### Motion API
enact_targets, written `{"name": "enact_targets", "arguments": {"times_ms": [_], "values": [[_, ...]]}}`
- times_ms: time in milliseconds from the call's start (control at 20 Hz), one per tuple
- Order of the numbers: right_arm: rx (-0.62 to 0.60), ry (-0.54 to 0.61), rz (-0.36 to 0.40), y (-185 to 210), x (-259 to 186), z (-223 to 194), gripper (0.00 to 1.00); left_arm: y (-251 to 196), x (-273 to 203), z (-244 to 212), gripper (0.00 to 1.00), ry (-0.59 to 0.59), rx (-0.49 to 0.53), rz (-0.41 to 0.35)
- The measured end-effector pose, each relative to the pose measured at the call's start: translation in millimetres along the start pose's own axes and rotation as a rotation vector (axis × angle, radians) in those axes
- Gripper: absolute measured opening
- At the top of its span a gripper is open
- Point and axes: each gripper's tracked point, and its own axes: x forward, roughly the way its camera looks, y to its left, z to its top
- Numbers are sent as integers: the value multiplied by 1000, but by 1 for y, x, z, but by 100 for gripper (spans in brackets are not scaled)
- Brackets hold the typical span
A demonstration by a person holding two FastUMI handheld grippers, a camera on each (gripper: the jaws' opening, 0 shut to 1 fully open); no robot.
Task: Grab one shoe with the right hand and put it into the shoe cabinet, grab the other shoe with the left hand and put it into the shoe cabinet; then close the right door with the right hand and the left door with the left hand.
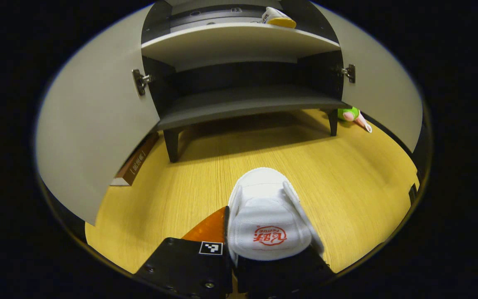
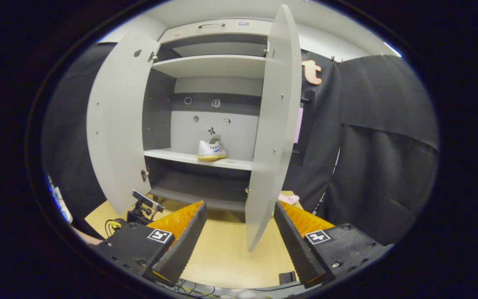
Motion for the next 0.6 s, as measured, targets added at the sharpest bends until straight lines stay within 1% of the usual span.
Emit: {"name": "enact_targets", "arguments": {"times_ms": [200, 400, 600], "values": [[12, -42, 43, 10, 6, 16, 100, 19, -37, 80, 14, -109, 9, 25], [11, -76, 88, 22, 10, 26, 100, 41, -69, 174, 14, -239, 1, 58], [19, -95, 131, 29, 14, 34, 100, 55, -72, 264, 14, -346, -23, 78]]}}
